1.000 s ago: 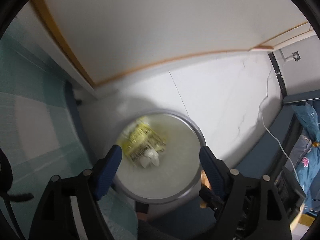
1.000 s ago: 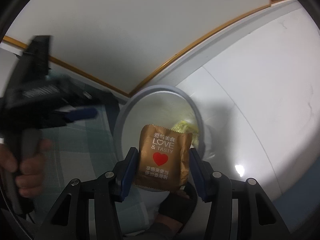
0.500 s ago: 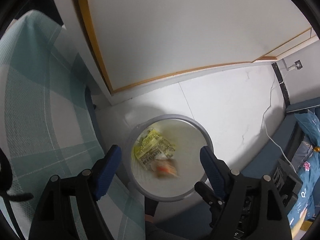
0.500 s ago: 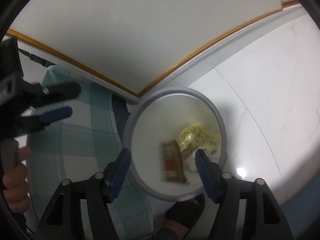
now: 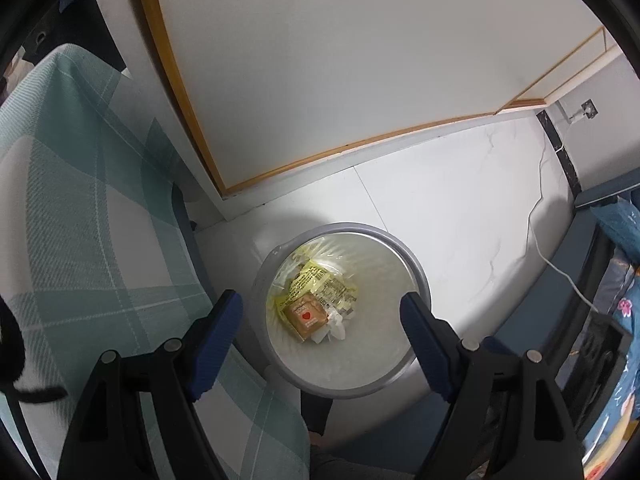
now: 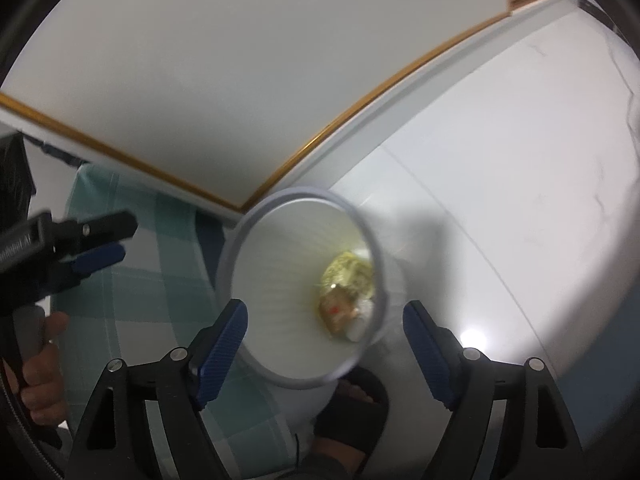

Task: Collect trash
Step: 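Move both tools back up over the table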

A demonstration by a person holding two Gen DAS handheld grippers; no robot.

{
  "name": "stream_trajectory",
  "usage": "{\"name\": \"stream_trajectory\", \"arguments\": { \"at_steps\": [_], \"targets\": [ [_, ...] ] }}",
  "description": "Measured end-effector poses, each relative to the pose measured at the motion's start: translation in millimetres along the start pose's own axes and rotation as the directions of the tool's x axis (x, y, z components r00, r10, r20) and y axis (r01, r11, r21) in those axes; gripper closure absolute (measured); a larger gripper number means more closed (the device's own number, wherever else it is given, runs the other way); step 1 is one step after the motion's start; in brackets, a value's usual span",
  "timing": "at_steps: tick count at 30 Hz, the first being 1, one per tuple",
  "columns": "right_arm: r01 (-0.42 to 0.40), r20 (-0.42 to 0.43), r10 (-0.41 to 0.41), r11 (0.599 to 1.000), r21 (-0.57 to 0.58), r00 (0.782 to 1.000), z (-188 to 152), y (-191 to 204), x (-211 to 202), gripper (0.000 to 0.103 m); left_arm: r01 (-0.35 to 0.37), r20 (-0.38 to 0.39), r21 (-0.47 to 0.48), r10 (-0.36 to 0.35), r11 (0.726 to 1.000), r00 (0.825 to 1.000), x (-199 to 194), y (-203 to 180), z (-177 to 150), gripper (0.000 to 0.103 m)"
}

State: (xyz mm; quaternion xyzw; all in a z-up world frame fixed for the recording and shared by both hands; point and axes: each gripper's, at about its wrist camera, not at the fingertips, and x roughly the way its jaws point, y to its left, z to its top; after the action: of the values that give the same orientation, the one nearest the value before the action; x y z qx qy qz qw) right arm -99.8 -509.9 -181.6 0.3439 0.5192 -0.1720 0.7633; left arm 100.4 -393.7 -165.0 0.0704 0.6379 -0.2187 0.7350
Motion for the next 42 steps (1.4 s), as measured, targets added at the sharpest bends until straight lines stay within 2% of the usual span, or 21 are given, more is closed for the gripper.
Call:
{"name": "stream_trajectory", "arguments": {
  "at_steps": [3,9,14,17,21,26,32,37,40,42],
  "targets": [
    [0.004,0.038,-0.004,1.0,0.009,0.999,2,-6,-15,0.022,-0.021,0.025,0.007,0.021,1.0,0.999,-4,-2,-1,0.025],
    [0.015,0.085,-0.017,1.0,0.025,0.996,8,-8,-36,0.022,-0.01,0.072,0.03,0.008,1.0,0.997,-20,-7,-4,0.025],
    [0.018,0.123,-0.02,1.0,0.018,0.992,9,0,-58,0.022,-0.009,0.119,0.051,0.003,0.999,0.993,-41,-9,-9,0.025],
    [-0.016,0.152,0.018,1.0,-0.014,0.988,8,8,-74,0.022,-0.019,0.159,0.065,0.009,0.998,0.987,-58,-9,-13,0.025],
    [-0.015,0.201,0.025,0.999,-0.051,0.979,5,27,-99,0.022,-0.011,0.212,0.055,-0.001,0.998,0.977,-82,-7,-18,0.025],
    [0.003,0.259,0.02,0.996,-0.088,0.966,5,50,-127,0.022,-0.009,0.304,0.034,-0.002,0.999,0.953,-116,2,-28,0.025],
    [-0.014,0.342,0.075,0.984,-0.177,0.937,2,97,-169,0.022,-0.003,0.406,-0.024,0.013,1.0,0.914,-158,28,-42,0.025],
    [-0.059,0.402,0.178,0.955,-0.29,0.898,-10,150,-209,0.022,-0.005,0.489,-0.071,0.039,0.997,0.872,-193,60,-56,0.024],
    [-0.073,0.421,0.236,0.927,-0.367,0.876,-23,187,-226,0.021,-0.017,0.534,-0.123,0.081,0.992,0.842,-214,87,-67,0.019],
    [-0.082,0.426,0.271,0.908,-0.411,0.863,-32,212,-233,0.02,-0.016,0.561,-0.146,0.096,0.989,0.822,-228,106,-74,0.018]
  ]
}}
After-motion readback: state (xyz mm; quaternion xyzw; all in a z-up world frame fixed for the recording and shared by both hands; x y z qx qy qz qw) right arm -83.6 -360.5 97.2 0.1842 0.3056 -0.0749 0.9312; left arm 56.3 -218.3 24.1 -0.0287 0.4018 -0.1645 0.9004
